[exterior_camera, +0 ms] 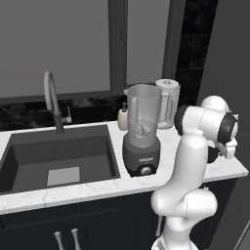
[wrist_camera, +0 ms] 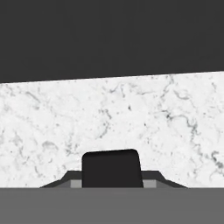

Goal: Close the lid blender by securely placing the lid on top.

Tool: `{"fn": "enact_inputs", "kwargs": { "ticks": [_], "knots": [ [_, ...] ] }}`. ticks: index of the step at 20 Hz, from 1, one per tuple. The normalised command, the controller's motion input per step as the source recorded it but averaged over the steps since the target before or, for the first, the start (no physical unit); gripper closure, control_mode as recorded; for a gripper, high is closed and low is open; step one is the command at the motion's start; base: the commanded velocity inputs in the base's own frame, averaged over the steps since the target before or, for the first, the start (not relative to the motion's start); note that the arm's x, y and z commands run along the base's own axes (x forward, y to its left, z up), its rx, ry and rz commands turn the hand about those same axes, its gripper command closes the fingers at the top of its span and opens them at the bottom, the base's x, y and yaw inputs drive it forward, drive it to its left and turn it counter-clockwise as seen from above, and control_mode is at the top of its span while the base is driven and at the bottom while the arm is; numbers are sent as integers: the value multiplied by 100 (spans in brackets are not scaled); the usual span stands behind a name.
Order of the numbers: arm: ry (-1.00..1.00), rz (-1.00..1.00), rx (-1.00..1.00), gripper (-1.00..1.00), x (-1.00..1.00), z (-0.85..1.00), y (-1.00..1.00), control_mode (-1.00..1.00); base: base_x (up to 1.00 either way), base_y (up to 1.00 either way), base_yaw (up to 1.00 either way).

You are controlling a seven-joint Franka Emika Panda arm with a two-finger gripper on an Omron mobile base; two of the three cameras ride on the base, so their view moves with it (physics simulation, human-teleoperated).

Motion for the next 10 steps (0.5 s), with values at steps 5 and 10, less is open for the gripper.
{"fn": "enact_inputs", "kwargs": {
  "ticks": [5, 10],
  "knots": [
    [-4, -9, 0, 100, -10, 5, 14, -100, 0, 0, 0],
    [-10, -15, 0, 100, -16, 42, 0, -100, 0, 0, 0]
  ]
}}
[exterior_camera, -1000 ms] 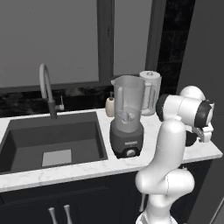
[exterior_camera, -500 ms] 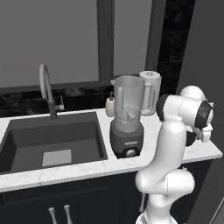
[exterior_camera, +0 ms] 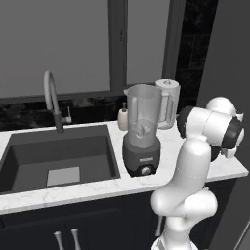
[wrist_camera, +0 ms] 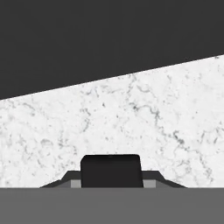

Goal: Close the lid blender by securely placing the lid on top.

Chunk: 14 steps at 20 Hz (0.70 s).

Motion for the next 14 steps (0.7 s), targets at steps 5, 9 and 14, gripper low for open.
{"fn": "enact_inputs", "kwargs": {
  "ticks": [5, 9, 14],
  "knots": [
    [-14, -11, 0, 100, -10, 55, 5, -100, 0, 0, 0],
    [-19, -8, 0, 100, -6, 55, 26, -100, 0, 0, 0],
    [-23, -5, 0, 100, -11, 62, 36, -100, 0, 0, 0]
  ]
}}
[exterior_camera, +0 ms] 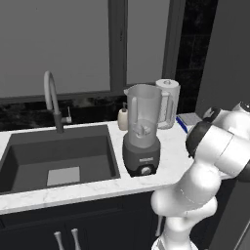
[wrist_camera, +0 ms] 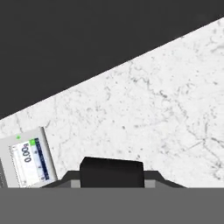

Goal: Close the lid blender by securely placing the lid on top.

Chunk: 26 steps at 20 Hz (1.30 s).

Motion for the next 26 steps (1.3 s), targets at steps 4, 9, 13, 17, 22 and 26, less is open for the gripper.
{"fn": "enact_inputs", "kwargs": {
  "ticks": [4, 9, 13, 17, 22, 26],
  "knots": [
    [-21, -3, 0, 100, -23, 82, 38, -100, 0, 0, 0],
    [-19, 0, 0, 100, -32, 84, 44, -100, 0, 0, 0],
    [-23, 0, 0, 100, -33, 79, 49, -100, 0, 0, 0],
    [-26, 0, 0, 100, -28, 82, 46, -100, 0, 0, 0],
    [-28, 0, 0, 100, -24, 86, 43, -100, 0, 0, 0],
    [-19, 0, 0, 100, -8, 96, 25, -100, 0, 0, 0]
  ]
}}
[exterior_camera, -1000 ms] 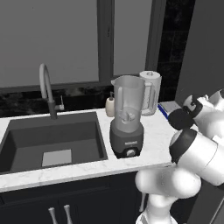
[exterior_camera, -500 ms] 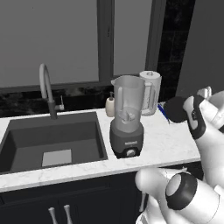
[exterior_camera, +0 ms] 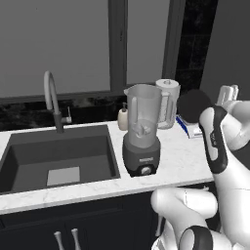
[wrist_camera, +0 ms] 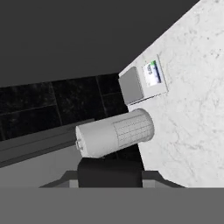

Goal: Close the lid blender by securely placing the lid on top.

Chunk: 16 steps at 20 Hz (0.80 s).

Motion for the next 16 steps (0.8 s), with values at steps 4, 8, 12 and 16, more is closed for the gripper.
{"fn": "enact_inputs", "kwargs": {
  "ticks": [4, 8, 12, 16],
  "knots": [
    [-21, 0, 0, 100, -16, 100, 10, -100, 0, 0, 0],
    [-23, 0, 0, 100, -24, 100, 0, -100, 0, 0, 0],
    [-15, 0, 0, 100, -15, 87, 3, -100, 0, 0, 0],
    [-1, 6, 0, 100, -2, 61, 27, -100, 0, 0, 0]
  ]
}}
